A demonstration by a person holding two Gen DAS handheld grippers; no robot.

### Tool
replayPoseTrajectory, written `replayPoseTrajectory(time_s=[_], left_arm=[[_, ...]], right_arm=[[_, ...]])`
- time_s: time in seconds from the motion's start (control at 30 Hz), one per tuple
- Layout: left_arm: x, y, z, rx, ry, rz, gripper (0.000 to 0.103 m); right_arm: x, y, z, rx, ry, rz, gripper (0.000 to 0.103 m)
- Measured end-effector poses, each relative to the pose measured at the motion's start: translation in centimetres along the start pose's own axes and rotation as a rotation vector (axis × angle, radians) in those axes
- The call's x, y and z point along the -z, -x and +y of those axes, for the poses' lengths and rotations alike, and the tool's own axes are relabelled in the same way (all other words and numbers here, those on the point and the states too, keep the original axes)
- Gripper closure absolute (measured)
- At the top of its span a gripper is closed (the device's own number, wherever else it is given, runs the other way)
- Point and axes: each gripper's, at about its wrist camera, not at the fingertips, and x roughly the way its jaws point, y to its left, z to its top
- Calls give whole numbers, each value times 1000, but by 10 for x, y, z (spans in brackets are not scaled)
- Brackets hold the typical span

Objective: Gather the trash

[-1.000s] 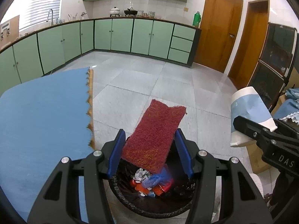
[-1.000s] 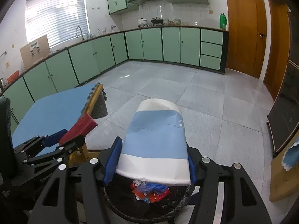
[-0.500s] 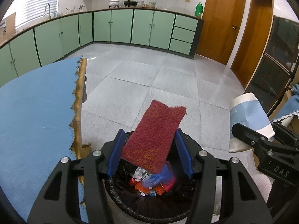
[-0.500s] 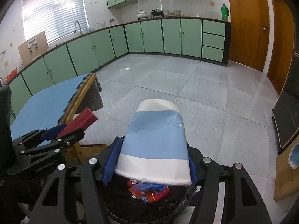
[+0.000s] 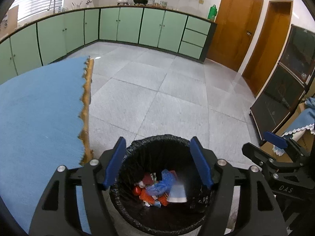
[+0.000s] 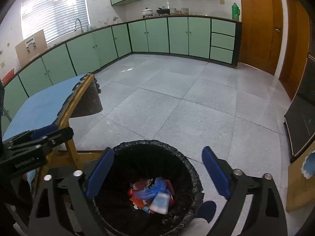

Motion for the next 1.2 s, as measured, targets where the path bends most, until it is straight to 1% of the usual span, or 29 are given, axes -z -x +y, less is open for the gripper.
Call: replayPoseTrajectory(time_s=[0.17,0.3,0.4,0.6,0.87,1.2], left_arm=[[-5,25,6,-9,-2,-43,27],[-7,50,9,-19,-3,-74,21],[-6,71,11,-25,-4,-90,18],[2,109,12,-37,-8,-103,17],[23,155,15,-45,-2,-123,15],[46,198,19,-57,7,-161,13]], right_arm=[[-6,22,4,-3,-12,-24,6],[-12,41,11,-52,-44,-30,6],[-13,57,16,-87,-57,-39,6],[-13,89,35,-118,-58,-62,6],[-5,133,50,-149,-68,-103,6],[17,165,76,-163,-2,-127,6]])
